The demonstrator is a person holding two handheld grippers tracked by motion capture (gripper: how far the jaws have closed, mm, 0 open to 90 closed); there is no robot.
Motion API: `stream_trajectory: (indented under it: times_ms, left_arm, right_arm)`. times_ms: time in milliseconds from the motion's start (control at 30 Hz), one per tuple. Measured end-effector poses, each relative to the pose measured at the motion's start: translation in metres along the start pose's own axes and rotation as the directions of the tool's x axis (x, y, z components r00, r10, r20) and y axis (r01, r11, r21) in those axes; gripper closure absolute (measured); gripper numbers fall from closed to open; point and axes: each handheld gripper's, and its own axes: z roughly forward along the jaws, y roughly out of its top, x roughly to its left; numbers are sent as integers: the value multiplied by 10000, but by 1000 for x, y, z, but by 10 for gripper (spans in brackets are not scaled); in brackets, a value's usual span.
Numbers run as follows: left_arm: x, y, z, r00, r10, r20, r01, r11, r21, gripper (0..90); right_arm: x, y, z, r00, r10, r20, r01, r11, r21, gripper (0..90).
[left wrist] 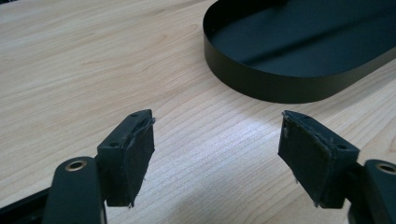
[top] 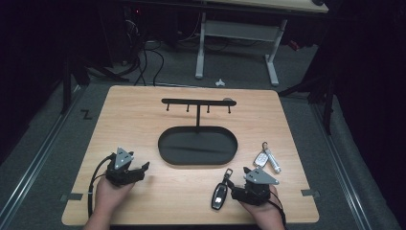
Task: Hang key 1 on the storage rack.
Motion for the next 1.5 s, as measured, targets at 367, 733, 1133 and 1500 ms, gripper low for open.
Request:
stream_trajectory:
  times_ms: [367, 733, 1133, 1500]
  left_arm:
    - [1, -1, 0, 9999, 25, 109, -24, 10000, -73, 273]
    - [-2, 2, -1, 9994, -33, 345, 42, 9997, -252, 283]
    - [-6, 0, 1, 9968, 524, 601, -519, 9986, -92, 285]
    - [-8, 0, 2, 9954, 682, 680, -686, 9976, 25, 296]
  right_arm:
    - [9, -8, -1, 9997, 62, -215, -56, 9997, 252, 322]
    - [11, -15, -11, 9994, -102, -339, 103, 9999, 18, 376]
    - [14, -22, -17, 9873, 1296, -923, -1276, 9914, 276, 531]
    - [38, -23, 1, 9908, 953, -959, -838, 9895, 1179, 566]
